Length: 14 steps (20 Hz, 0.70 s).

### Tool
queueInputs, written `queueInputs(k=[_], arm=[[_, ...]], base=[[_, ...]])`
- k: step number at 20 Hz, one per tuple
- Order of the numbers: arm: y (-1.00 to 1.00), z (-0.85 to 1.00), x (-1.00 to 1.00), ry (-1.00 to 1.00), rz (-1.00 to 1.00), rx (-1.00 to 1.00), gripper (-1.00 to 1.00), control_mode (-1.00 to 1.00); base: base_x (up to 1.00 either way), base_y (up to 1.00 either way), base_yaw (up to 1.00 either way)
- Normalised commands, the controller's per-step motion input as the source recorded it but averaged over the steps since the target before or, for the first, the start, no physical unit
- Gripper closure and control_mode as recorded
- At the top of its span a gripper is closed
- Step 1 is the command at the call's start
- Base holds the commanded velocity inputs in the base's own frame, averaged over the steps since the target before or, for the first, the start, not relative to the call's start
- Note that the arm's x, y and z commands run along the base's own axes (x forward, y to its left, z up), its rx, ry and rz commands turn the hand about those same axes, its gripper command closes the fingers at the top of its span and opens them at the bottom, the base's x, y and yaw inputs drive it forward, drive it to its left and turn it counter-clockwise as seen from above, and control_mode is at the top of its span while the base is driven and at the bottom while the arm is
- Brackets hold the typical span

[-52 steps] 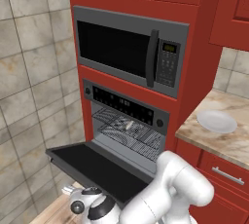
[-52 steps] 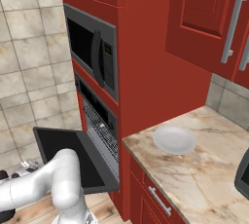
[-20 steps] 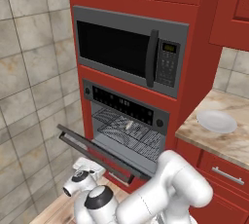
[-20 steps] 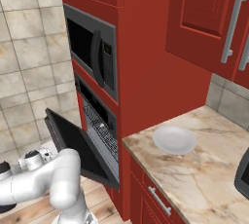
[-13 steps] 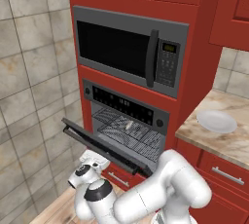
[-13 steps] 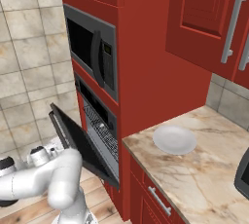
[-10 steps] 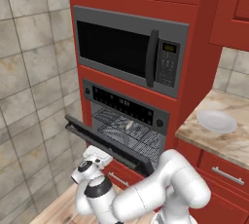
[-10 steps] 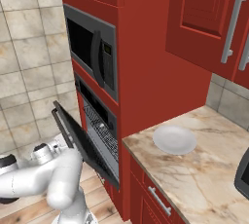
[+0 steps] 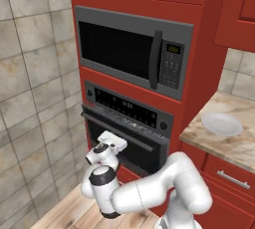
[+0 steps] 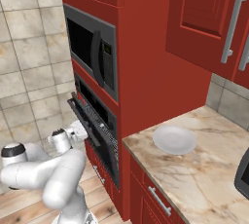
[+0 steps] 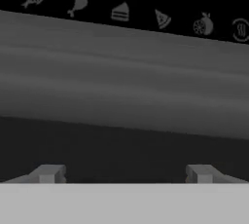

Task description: Place the fish on the top rack of the oven, and slide the tray back inside. Close the oven door.

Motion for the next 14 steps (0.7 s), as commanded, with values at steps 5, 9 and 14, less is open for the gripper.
queueInputs(k=[5,9,14], arm=[[-1.00,-0.46,1.00,-0.30,-0.10,0.01,-1.00,-1.00],[-1.00,-0.75,1.00,-0.22,-0.12,0.06,-1.00,-1.00],[-1.00,-0.84,0.72,-0.04,-0.18,0.13,-1.00,-1.00]], base=[[0.00,0.00,0.00],[0.00,0.00,0.00],[0.00,0.00,0.00]])
